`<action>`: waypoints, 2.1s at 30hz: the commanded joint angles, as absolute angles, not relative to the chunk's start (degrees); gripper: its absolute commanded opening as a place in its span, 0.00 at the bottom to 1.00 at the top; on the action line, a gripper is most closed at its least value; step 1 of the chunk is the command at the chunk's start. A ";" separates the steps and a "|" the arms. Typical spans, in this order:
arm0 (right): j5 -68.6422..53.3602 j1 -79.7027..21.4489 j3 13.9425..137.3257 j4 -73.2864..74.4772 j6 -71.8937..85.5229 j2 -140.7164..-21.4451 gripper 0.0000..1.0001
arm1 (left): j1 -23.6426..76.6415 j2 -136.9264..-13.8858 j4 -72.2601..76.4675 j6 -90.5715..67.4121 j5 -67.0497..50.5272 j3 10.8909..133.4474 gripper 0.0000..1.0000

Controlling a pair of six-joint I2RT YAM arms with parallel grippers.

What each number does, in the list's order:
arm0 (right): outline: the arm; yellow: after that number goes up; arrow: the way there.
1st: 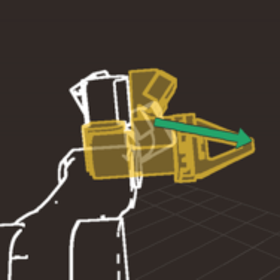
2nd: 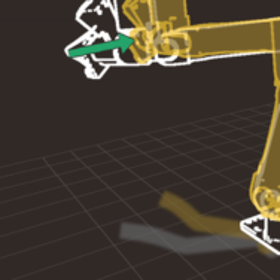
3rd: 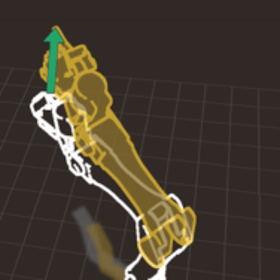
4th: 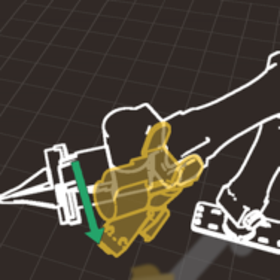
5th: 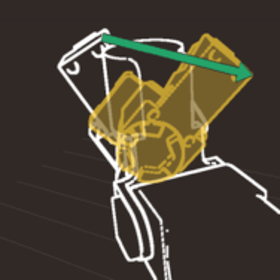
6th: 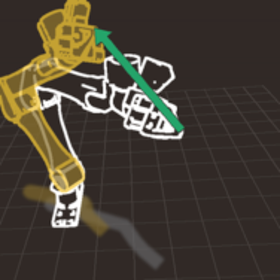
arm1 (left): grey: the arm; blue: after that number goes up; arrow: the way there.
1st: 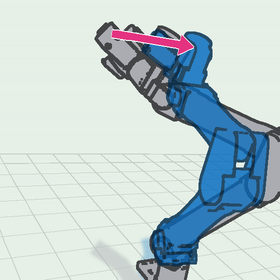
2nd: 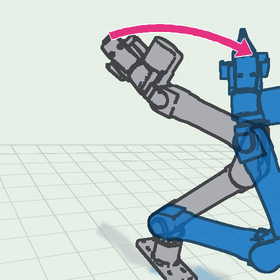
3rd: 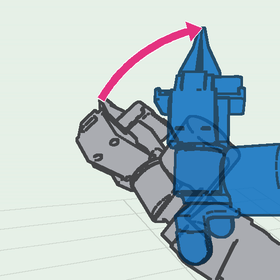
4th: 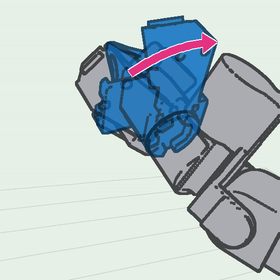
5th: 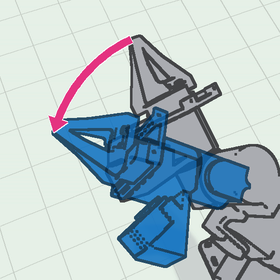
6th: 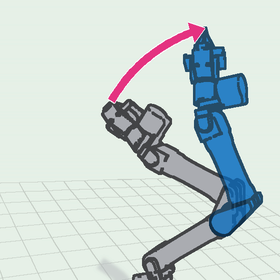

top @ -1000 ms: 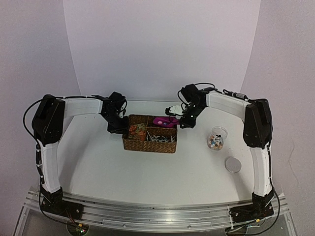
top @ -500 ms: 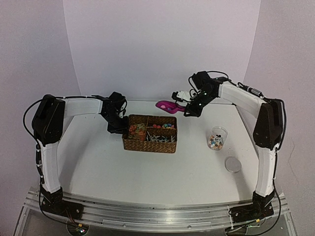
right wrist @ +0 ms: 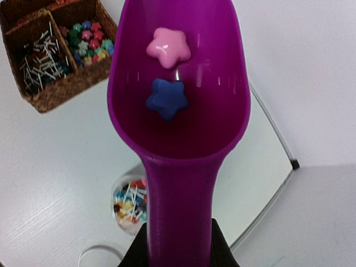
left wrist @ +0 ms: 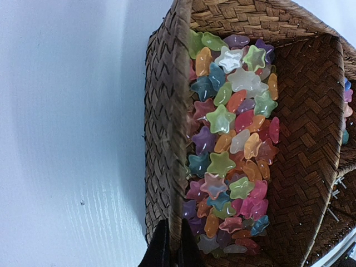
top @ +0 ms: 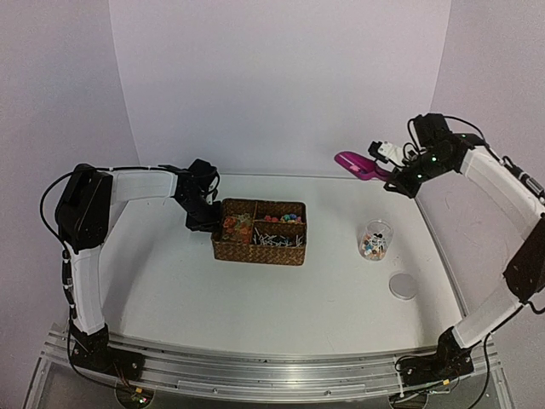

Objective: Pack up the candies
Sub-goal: Place the fake candies in the packing bottle.

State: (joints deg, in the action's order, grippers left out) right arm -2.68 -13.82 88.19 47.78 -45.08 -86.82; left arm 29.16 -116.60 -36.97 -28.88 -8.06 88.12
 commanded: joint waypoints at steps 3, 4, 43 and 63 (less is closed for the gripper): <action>-0.44 -7.30 76.87 49.66 -49.38 -75.57 0.00 | 28.23 -117.86 -38.60 -31.19 -9.61 87.66 0.00; 1.29 -6.38 75.34 50.26 -50.25 -74.63 0.00 | 28.24 -117.86 -38.58 -31.20 -9.66 87.63 0.00; 26.84 -10.42 73.14 55.39 -69.60 -82.31 0.00 | 27.97 -118.67 -38.47 -31.90 -10.49 87.07 0.00; 33.13 -13.09 81.72 48.55 -69.65 -83.19 0.00 | 27.69 -118.81 -38.18 -32.08 -10.63 86.51 0.00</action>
